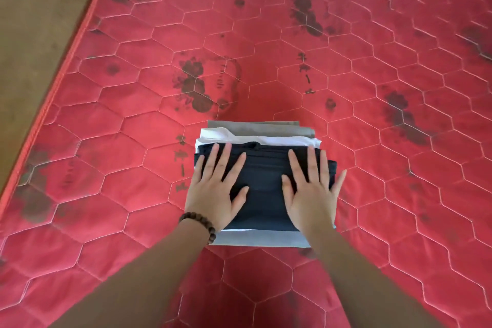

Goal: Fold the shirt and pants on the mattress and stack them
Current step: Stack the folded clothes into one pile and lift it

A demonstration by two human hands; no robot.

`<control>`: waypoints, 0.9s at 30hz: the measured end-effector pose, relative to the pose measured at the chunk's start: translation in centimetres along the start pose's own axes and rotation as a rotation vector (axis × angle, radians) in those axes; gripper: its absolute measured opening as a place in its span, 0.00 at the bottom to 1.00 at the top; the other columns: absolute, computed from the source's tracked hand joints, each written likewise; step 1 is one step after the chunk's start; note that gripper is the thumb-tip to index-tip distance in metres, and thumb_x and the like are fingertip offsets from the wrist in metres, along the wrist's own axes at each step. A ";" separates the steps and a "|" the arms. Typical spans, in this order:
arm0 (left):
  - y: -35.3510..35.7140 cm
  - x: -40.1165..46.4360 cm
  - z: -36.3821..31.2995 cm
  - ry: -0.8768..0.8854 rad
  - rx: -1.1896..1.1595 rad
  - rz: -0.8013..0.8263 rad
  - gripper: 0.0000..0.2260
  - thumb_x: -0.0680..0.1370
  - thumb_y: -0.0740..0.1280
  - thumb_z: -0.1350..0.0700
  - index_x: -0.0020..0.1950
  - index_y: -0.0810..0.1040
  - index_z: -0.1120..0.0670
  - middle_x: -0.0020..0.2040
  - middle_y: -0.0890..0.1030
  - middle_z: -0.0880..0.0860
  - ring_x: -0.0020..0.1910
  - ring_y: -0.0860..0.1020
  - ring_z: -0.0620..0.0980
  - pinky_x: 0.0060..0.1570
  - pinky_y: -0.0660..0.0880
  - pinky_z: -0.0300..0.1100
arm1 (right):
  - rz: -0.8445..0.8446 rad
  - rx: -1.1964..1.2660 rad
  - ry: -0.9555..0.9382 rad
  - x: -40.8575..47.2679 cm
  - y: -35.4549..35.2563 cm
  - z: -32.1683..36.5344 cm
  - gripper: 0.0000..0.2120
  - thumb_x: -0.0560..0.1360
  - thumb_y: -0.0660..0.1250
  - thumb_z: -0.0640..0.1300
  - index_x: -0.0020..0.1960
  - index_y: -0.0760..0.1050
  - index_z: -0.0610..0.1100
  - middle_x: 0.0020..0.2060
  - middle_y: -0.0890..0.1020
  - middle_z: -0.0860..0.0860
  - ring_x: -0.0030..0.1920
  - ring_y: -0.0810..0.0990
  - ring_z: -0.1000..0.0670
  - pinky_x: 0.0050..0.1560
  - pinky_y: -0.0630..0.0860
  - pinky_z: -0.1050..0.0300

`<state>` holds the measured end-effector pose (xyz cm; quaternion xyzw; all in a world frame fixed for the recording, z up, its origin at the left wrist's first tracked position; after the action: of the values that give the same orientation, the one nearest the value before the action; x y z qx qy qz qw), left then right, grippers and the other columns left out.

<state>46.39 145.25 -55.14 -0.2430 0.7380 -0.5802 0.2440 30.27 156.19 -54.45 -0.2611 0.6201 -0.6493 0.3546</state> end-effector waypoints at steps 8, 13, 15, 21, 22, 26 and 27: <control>0.4 0.2 1.1 -0.043 -0.248 -0.016 0.26 0.81 0.50 0.42 0.78 0.48 0.44 0.79 0.39 0.53 0.77 0.38 0.53 0.74 0.46 0.58 | 0.127 0.456 -0.064 1.0 2.0 -1.4 0.29 0.76 0.47 0.65 0.73 0.40 0.67 0.75 0.36 0.60 0.77 0.48 0.45 0.75 0.56 0.44; 0.8 -2.0 5.1 -0.391 -0.698 -0.017 0.36 0.73 0.64 0.37 0.73 0.45 0.29 0.78 0.46 0.48 0.77 0.50 0.49 0.71 0.57 0.48 | 0.153 0.884 0.224 0.3 1.7 -4.8 0.46 0.67 0.67 0.66 0.74 0.39 0.69 0.77 0.53 0.58 0.75 0.55 0.58 0.70 0.60 0.56; 1.7 -2.4 5.0 -0.416 -0.774 0.048 0.39 0.70 0.66 0.36 0.72 0.43 0.26 0.74 0.57 0.47 0.70 0.62 0.48 0.66 0.62 0.43 | 0.223 1.056 0.297 -0.2 2.7 -4.8 0.48 0.68 0.71 0.61 0.74 0.41 0.69 0.73 0.62 0.61 0.71 0.63 0.60 0.72 0.62 0.53; 2.4 -2.3 5.0 -0.434 -0.831 0.060 0.41 0.69 0.70 0.37 0.70 0.43 0.24 0.61 0.67 0.45 0.59 0.64 0.45 0.61 0.63 0.43 | 0.306 1.164 0.316 -0.3 3.8 -4.4 0.43 0.70 0.74 0.55 0.74 0.50 0.67 0.70 0.67 0.62 0.70 0.67 0.58 0.72 0.65 0.49; 2.6 -2.3 5.0 -0.444 -0.852 0.079 0.42 0.69 0.71 0.38 0.70 0.43 0.24 0.61 0.67 0.47 0.58 0.65 0.45 0.60 0.63 0.42 | 0.320 1.169 0.307 -0.2 3.8 -4.2 0.43 0.69 0.75 0.55 0.74 0.51 0.67 0.70 0.69 0.62 0.69 0.68 0.58 0.71 0.65 0.49; 3.1 -1.9 5.3 -0.454 -0.916 0.154 0.43 0.67 0.71 0.36 0.69 0.42 0.23 0.65 0.70 0.49 0.62 0.70 0.49 0.64 0.66 0.45 | 0.413 1.187 0.282 -0.1 4.2 -3.7 0.45 0.65 0.76 0.59 0.73 0.52 0.67 0.66 0.73 0.64 0.66 0.72 0.60 0.69 0.68 0.49; 3.2 -1.8 5.3 -0.448 -0.937 0.168 0.43 0.67 0.71 0.36 0.69 0.43 0.23 0.66 0.71 0.48 0.64 0.71 0.49 0.66 0.67 0.46 | 0.439 1.188 0.276 -0.1 4.4 -3.6 0.46 0.64 0.76 0.60 0.73 0.52 0.68 0.65 0.73 0.65 0.65 0.72 0.61 0.69 0.68 0.50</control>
<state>50.95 143.15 -59.24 -0.3842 0.8649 -0.1003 0.3069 28.13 158.64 -59.10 0.1983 0.2344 -0.8217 0.4801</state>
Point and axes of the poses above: each hand's wrist, its own x-axis towards the middle knuckle, its own y-axis out of the palm, z = x × y, the point moved 10 cm from there along x, towards the middle knuckle
